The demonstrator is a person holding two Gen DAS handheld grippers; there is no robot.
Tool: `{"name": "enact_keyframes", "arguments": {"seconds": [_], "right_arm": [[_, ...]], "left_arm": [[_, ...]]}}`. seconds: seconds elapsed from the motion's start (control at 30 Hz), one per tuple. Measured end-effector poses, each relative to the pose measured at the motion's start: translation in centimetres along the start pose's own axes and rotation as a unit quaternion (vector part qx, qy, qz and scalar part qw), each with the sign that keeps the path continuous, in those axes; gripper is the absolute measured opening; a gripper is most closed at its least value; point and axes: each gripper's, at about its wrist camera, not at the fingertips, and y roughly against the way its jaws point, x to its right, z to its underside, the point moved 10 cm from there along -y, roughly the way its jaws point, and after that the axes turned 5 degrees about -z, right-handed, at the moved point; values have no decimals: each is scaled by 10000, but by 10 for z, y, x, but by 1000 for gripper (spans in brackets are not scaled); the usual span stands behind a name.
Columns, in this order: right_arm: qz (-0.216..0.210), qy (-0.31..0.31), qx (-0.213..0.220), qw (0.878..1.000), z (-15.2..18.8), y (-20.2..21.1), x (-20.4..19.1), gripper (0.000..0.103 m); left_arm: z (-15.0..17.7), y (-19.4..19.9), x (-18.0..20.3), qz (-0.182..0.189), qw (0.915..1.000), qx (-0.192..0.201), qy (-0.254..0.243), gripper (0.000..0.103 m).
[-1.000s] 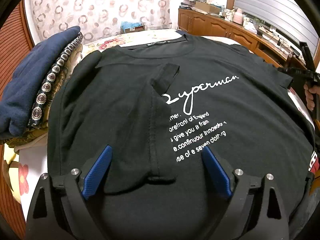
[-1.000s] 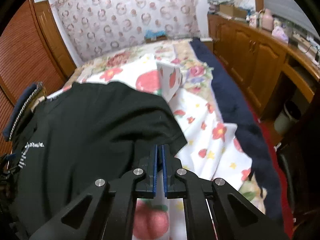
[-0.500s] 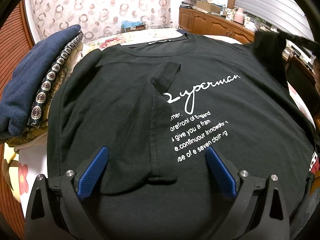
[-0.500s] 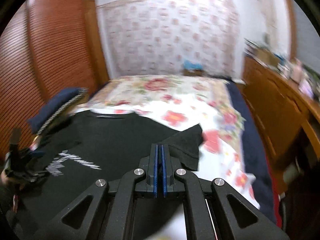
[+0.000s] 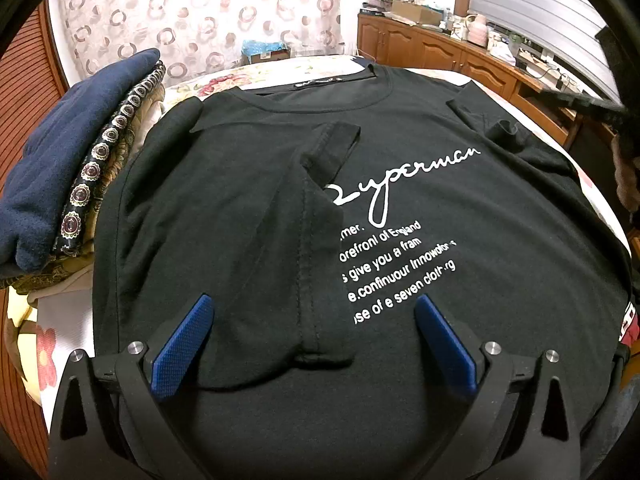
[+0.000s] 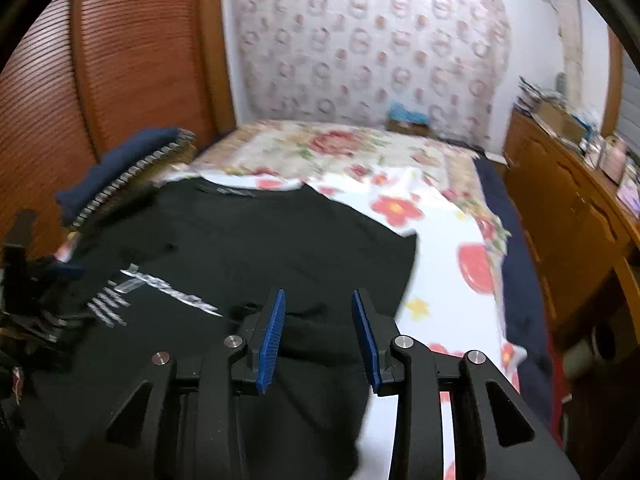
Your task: Fold small clothes
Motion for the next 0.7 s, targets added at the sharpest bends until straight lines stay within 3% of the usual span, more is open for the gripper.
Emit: {"name": "enact_keyframes", "arguments": {"seconds": [0.23, 0.43, 0.57, 0.63, 0.67, 0.7], "right_arm": [[32, -161, -596, 9981, 19, -54, 25, 43], [18, -46, -546, 9985, 18, -61, 19, 42], [-18, 46, -606, 9982, 23, -55, 18, 30], [-72, -7, -656, 9978, 25, -52, 18, 18], [-100, -23, -666, 9977, 25, -52, 18, 7], [-141, -24, -642, 9978, 24, -49, 16, 6]], "left_arm": [[0, 0, 0, -5, 10000, 3, 2, 102], [0, 0, 0, -6, 10000, 3, 4, 102], [0, 0, 0, -6, 10000, 3, 4, 102], [0, 0, 0, -7, 10000, 4, 4, 102], [0, 0, 0, -4, 10000, 4, 5, 102], [0, 0, 0, -3, 10000, 4, 6, 102]]}}
